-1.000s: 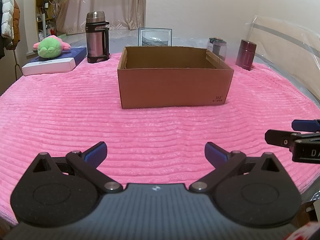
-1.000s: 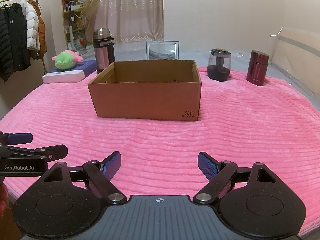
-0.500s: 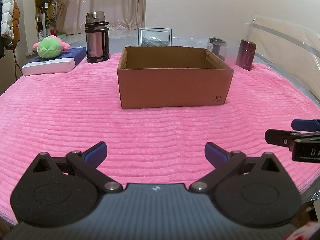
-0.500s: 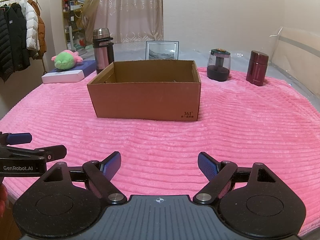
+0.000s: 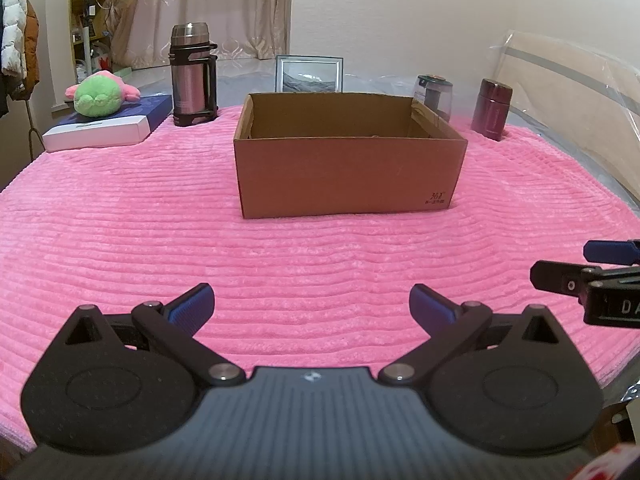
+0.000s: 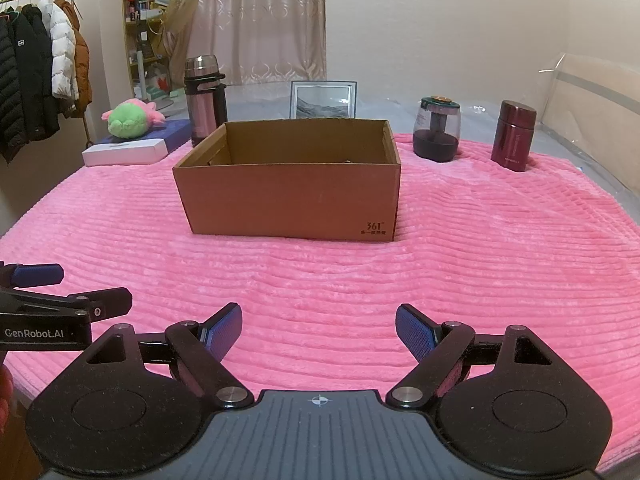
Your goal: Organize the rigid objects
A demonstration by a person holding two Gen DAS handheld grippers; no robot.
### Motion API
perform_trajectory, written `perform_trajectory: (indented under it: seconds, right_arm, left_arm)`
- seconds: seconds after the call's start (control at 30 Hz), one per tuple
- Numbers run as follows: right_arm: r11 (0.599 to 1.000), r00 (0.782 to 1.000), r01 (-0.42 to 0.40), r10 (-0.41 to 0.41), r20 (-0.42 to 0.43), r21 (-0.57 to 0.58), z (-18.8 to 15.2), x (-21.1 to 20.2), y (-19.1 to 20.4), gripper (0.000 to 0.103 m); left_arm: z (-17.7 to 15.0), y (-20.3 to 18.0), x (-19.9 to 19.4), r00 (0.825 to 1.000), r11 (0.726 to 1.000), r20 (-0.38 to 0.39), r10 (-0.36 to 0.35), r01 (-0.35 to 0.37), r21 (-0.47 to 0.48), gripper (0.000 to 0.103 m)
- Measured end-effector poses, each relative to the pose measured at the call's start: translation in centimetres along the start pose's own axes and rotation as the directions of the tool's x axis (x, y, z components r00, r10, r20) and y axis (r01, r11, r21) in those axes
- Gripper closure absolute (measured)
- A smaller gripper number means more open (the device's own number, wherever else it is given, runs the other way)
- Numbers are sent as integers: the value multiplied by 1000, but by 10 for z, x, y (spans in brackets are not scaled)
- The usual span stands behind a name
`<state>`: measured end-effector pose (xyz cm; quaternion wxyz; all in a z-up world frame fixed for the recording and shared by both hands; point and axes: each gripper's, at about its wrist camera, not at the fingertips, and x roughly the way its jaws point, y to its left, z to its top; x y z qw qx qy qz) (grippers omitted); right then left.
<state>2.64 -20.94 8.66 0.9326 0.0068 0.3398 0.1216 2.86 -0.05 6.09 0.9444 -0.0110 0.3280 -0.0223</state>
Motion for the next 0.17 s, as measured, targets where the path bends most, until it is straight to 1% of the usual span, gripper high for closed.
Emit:
perform_trajectory:
  seconds: [0.17]
  right_arm:
    - [1000, 1000, 0, 0, -1, 1, 0, 0, -1, 22]
  left_arm:
    - [-1, 0, -1, 1000, 1000, 9, 1, -1, 0, 1]
